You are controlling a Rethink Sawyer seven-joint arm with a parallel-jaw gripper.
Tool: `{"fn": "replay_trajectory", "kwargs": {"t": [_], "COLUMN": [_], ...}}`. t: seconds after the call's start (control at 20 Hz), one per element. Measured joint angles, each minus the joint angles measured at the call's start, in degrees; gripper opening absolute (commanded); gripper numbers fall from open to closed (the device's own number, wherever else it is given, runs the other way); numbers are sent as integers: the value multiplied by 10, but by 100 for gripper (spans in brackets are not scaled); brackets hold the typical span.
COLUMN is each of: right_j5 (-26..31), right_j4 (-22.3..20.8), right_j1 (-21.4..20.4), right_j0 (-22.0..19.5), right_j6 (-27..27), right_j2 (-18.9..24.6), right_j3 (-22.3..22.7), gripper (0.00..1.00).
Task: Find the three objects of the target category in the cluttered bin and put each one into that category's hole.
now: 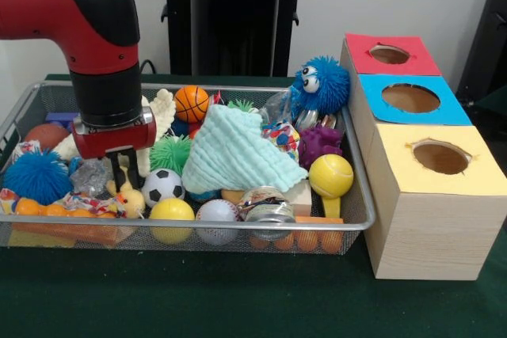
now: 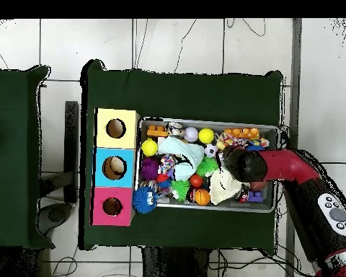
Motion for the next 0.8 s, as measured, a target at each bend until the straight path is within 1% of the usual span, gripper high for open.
{"fn": "replay_trajectory", "kwargs": {"t": [0.25,0.4,0.8], "right_j5": [19,47,70], "right_j4": [23,46,79], "right_j1": [-26,-62,-127], "right_j0": [11,28,47], "right_j6": [0,0,0], "right_j2": [0,0,0], "right_j3": [5,14,43], "gripper": [0,0,0]}}
